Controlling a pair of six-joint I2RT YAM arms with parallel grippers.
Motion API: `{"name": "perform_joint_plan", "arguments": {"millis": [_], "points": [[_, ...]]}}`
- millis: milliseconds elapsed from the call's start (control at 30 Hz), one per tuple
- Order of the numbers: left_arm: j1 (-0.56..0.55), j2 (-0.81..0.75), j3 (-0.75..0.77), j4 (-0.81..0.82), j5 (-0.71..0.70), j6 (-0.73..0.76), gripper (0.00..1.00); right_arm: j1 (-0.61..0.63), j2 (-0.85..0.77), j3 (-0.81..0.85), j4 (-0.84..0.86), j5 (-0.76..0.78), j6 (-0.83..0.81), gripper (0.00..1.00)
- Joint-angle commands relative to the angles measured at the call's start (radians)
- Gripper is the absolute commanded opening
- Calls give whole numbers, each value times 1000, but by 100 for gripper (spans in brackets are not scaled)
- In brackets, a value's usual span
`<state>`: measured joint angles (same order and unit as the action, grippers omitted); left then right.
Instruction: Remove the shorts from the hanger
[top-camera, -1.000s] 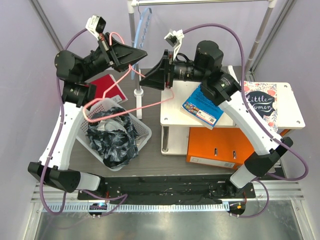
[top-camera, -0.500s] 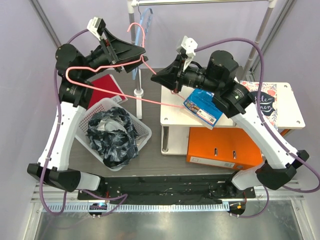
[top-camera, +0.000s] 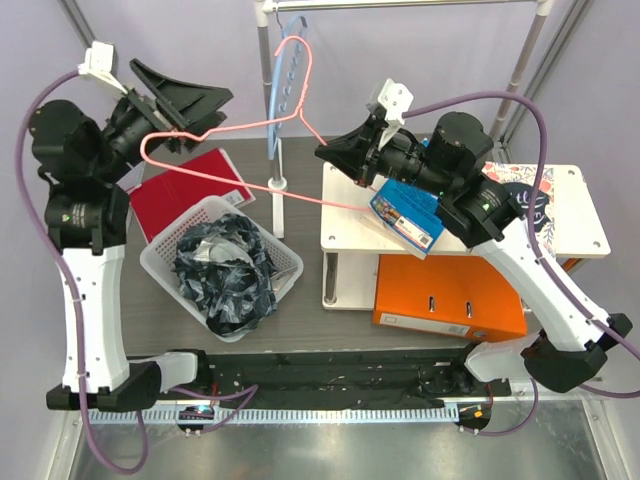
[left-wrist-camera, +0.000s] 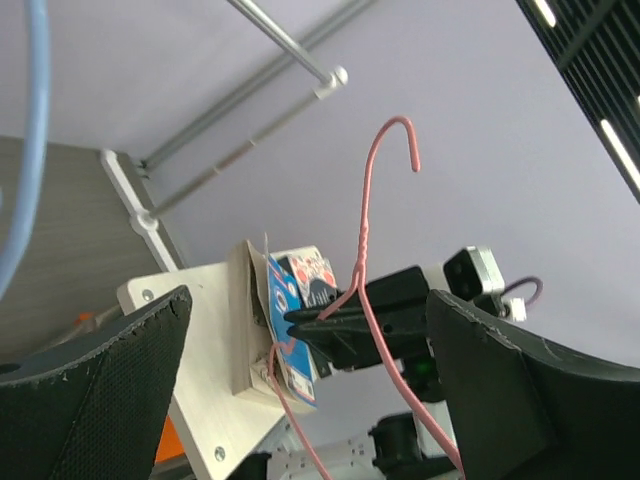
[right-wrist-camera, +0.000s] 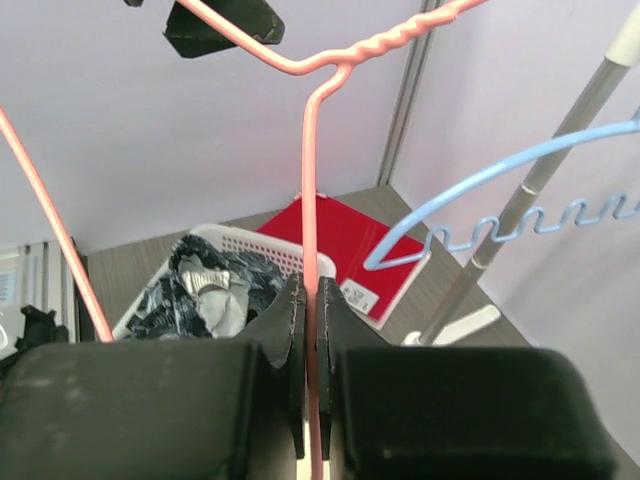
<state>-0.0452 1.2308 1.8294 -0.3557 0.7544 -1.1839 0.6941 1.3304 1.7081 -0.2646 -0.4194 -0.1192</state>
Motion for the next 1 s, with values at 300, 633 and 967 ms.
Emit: {"name": "perform_joint_plan", "arguments": {"millis": [300, 633, 967], "points": [[28, -100, 155, -403, -291, 231, 97, -1, 79, 60, 282, -110, 124, 1], [39, -68, 190, -363, -210, 109, 98, 1, 26, 130, -120, 106, -397, 1], [82, -7, 192, -230, -152, 52, 95, -1, -59, 67, -168, 192, -474, 1]]}}
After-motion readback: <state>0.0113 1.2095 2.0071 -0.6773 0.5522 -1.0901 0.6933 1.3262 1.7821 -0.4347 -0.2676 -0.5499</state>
